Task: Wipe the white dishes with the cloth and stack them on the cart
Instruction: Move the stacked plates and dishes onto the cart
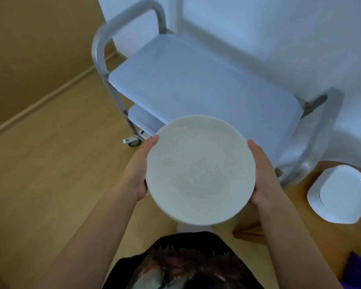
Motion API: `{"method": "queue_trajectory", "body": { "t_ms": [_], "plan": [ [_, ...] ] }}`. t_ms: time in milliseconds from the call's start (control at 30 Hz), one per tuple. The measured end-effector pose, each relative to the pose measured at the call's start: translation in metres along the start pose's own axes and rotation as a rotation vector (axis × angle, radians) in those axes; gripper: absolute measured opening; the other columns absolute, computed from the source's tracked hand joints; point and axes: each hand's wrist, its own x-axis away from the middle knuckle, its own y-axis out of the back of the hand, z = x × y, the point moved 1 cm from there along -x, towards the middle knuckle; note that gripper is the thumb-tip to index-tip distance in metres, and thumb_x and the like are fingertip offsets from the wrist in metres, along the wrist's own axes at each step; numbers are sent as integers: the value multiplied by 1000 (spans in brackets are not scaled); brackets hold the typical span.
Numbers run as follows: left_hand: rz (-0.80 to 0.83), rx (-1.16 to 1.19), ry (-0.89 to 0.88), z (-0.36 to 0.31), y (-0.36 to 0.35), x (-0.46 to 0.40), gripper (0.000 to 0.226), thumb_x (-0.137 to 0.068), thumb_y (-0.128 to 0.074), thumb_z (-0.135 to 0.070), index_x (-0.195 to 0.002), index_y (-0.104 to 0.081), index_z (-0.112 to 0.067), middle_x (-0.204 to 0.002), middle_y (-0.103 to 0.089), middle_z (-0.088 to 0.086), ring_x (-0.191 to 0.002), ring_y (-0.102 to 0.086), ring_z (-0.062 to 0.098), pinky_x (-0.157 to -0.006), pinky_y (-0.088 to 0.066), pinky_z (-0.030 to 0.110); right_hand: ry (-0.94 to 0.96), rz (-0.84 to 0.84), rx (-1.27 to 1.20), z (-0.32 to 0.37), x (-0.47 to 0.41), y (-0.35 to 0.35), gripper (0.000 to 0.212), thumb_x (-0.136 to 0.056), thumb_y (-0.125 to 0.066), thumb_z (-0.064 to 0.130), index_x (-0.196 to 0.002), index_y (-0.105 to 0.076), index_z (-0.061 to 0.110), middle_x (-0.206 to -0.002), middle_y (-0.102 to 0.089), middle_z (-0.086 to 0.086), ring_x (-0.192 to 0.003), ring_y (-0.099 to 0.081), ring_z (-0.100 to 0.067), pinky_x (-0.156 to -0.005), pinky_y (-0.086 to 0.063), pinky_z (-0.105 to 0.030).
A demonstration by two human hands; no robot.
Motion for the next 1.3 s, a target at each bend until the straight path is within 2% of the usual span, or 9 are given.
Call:
{"method": "queue_trajectory", "body": {
  "t_ms": [100,233,500,600,700,867,967,1200,1300],
  "plan": [
    [8,-50,-6,-35,10,-36,42,-86,-52,-59,-109,-68,-29,-100,-75,0,-87,-72,21,-73,-54,37,-9,15,-57,15,-35,-25,61,-98,-38,28,-40,-56,28,-46,-54,10,-41,-53,-6,-42,-44,-19],
    [-22,-38,-4,-84,18,-85,43,-85,-53,-60,-109,-67,-29,-99,-75,2,-85,-72,22,-71,-55,38,-47,34,-84,39,-95,-55,55,-96,-39,41,-50,-66,27,-59,-64,6,-51,-61,-10,-47,-49,-24],
    [-36,-28,-10,-184,21,-186,34,-82,-59,-55,-104,-64,-31,-86,-76,-2,-72,-73,18,-61,-54,34,-50,-34,-83,89,-205,-105,63,-99,-36,33,-40,-60,32,-49,-58,10,-43,-56,-8,-45,-46,-23],
    [-4,-27,17,-215,20,-229,30,-84,-59,-52,-100,-67,-28,-85,-76,0,-70,-73,18,-57,-55,32,-59,-101,-134,100,-244,-119,45,-95,-41,45,-65,-71,31,-70,-70,2,-62,-67,-16,-60,-49,-33],
    [49,-60,33,-247,17,-274,31,-87,-57,-50,-103,-68,-26,-90,-76,3,-75,-73,20,-61,-54,33,-75,-195,-157,108,-282,-134,37,-95,-40,50,-94,-68,26,-84,-74,-3,-76,-69,-23,-69,-51,-38],
    [156,-147,83,-288,12,-332,27,-92,-50,-47,-97,-69,-29,-89,-76,3,-75,-72,20,-51,-55,30,-92,-294,-281,117,-325,-153,40,-96,-37,48,-91,-69,23,-83,-74,-4,-70,-71,-21,-65,-50,-36],
    [192,-218,91,-305,8,-360,26,-94,-47,-47,-90,-69,-33,-85,-76,-2,-71,-72,16,-48,-54,28,-95,-334,-328,118,-343,-160,43,-94,-38,50,-89,-73,25,-86,-74,-5,-75,-70,-23,-70,-50,-38],
    [260,-321,163,-311,7,-394,25,-95,-44,-46,-97,-65,-31,-83,-75,-7,-71,-72,12,-51,-55,26,-143,-420,-426,105,-356,-165,43,-94,-39,51,-106,-67,20,-100,-72,-11,-88,-68,-28,-82,-50,-44],
    [261,-348,172,-303,12,-399,28,-94,-45,-47,-103,-65,-29,-87,-75,-5,-74,-72,13,-58,-53,30,-137,-448,-449,97,-355,-165,43,-93,-39,49,-103,-68,19,-98,-72,-11,-84,-69,-28,-76,-51,-41]
  ]
}}
